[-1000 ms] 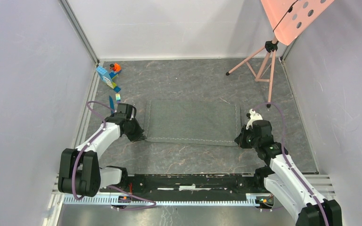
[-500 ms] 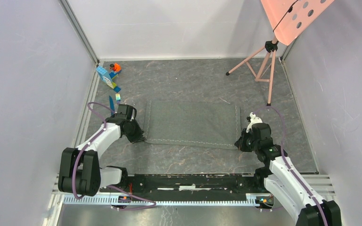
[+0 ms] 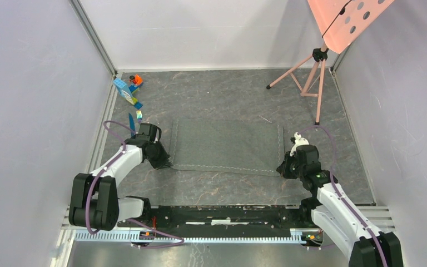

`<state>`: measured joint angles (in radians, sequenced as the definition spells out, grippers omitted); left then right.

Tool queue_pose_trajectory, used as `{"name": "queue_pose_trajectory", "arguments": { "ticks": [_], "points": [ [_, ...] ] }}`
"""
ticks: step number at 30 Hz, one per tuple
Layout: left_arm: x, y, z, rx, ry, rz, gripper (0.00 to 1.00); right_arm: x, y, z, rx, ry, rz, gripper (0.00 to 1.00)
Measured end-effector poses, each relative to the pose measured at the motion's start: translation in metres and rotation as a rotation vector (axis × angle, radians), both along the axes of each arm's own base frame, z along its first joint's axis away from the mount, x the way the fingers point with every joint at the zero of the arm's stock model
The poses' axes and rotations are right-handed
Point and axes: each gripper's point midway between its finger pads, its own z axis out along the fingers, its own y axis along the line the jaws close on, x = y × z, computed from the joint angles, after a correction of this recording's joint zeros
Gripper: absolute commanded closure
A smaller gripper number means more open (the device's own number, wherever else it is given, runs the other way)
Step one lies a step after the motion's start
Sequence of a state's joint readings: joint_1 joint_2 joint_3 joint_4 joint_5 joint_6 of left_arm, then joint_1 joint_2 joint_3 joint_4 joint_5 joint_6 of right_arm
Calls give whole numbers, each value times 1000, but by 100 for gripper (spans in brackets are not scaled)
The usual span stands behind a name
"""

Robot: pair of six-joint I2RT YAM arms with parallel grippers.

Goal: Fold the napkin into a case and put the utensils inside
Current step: Fold and flatten the napkin at the center of the board.

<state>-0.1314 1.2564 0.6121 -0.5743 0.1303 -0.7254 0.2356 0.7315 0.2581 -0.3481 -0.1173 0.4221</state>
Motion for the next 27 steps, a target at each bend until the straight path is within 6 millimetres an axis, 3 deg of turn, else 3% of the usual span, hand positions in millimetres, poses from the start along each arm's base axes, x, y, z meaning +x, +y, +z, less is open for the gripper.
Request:
{"name": "queue_pose_trajectory", "arguments": {
  "ticks": [24, 27],
  "points": [
    [9, 7, 0, 47, -7, 16, 98, 10, 4, 2, 11, -16, 7, 99],
    [8, 8, -4, 52, 6, 17, 90, 11, 4, 2, 12, -19, 7, 89]
  ]
}}
